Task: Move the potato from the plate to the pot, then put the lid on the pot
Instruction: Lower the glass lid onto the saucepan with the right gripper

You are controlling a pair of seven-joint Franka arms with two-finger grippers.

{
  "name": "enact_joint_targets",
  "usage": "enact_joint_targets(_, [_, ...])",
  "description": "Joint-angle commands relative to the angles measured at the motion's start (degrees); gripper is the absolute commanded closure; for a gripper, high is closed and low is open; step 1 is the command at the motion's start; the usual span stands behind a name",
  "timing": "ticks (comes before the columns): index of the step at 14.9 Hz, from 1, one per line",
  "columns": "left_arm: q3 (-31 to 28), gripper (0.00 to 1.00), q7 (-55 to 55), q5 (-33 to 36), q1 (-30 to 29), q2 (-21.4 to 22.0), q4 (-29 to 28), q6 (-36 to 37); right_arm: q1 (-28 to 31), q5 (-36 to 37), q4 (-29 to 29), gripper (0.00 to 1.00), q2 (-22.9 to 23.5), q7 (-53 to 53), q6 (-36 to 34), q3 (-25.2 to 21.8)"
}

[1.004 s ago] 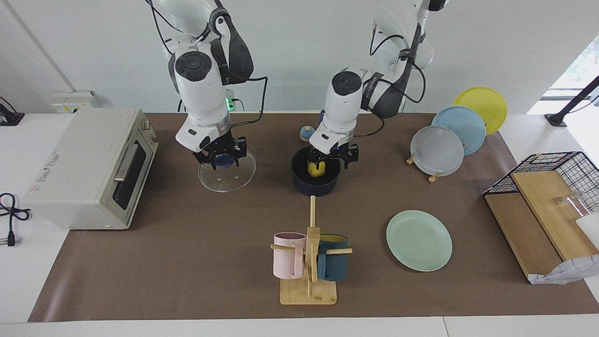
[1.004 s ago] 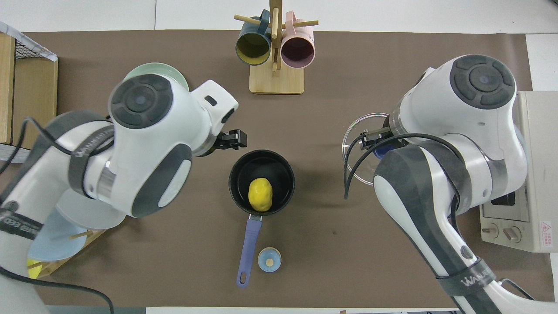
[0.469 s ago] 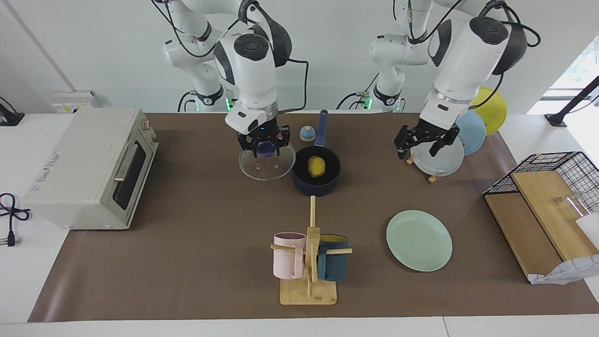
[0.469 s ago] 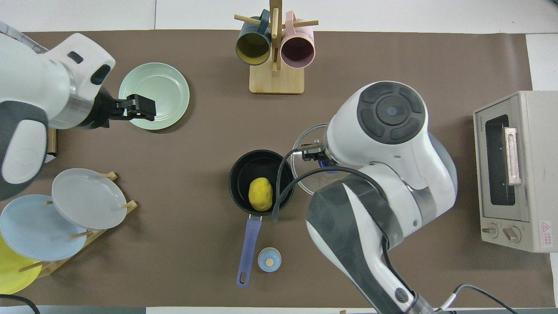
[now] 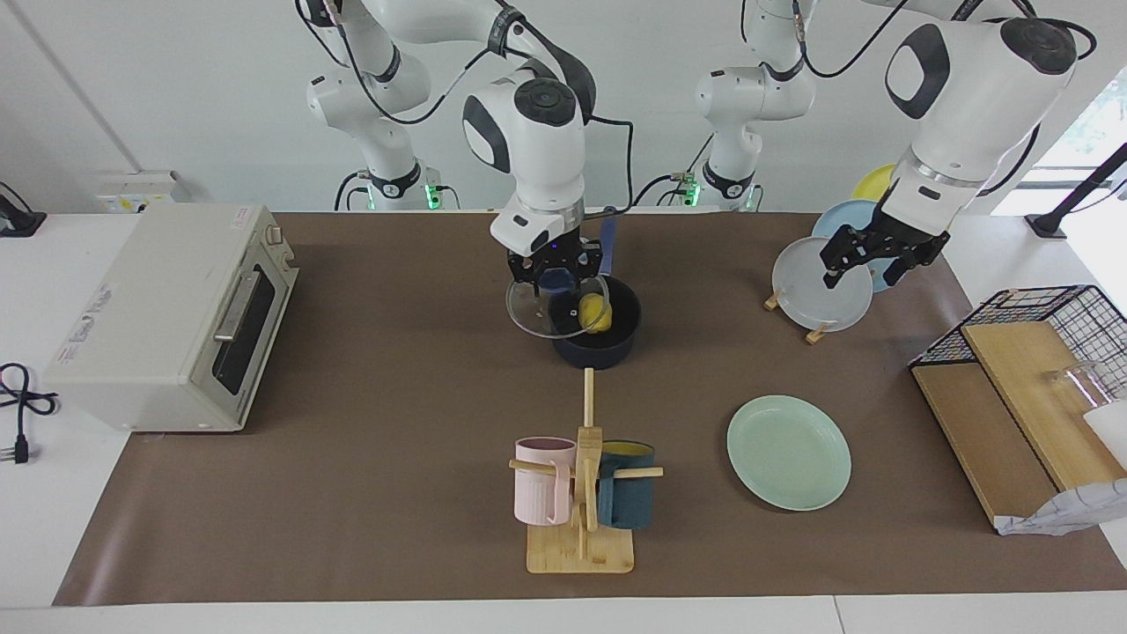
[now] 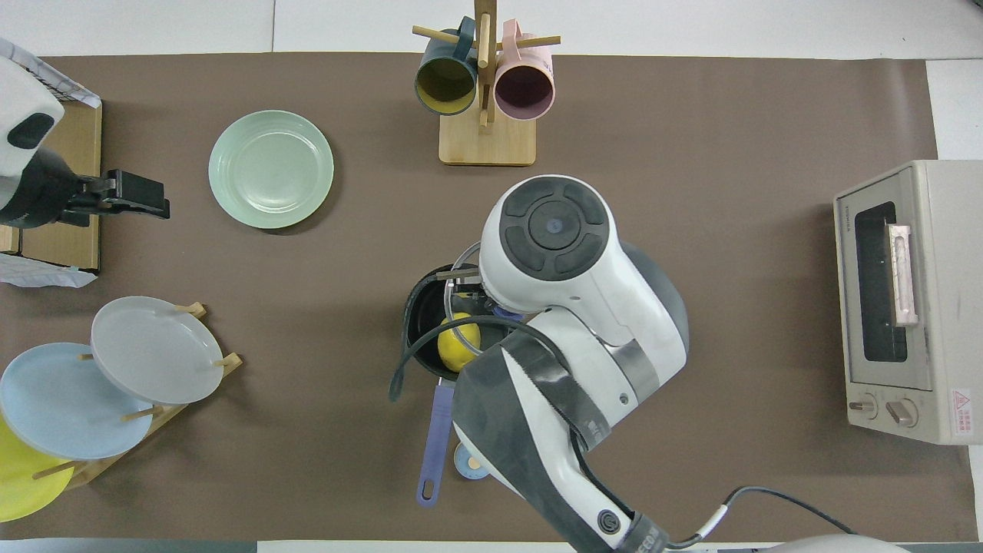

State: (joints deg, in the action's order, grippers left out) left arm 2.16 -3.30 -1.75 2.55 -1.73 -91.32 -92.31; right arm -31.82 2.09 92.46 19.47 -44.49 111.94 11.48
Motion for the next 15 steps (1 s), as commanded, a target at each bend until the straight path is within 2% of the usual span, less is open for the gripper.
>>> enact_joint_targets(1, [0.30, 0.00, 0.31, 1.40, 0.17, -1.52, 5.27, 5.47, -1.74, 2.82, -4.13, 1.00, 4.42, -3.32, 0.99, 0.21])
enact_joint_targets(3, [0.30, 0.00, 0.31, 1.14, 1.05, -1.35, 5.10, 4.77, -1.84, 5.37, -4.13, 1.00, 4.78, -3.68, 1.97, 0.21])
enact_joint_targets(7, [0.30, 0.00, -0.13, 1.31, 1.67, -0.29, 3.43, 5.47, -1.31, 5.73, -3.61, 1.00, 5.05, -3.50, 2.93, 0.21])
enact_joint_targets(13, [0.39, 0.00, -0.04, 1.31, 2.55, 4.71, -0.43, 6.18, -0.52, 5.65, -3.43, 1.00, 4.96, -3.24, 2.50, 0.21])
enact_joint_targets(15, [0.48, 0.00, 0.31, 1.31, 2.63, 4.98, -0.96, 5.83, -0.08, 5.65, -3.43, 1.00, 4.96, -3.24, 1.88, 0.12])
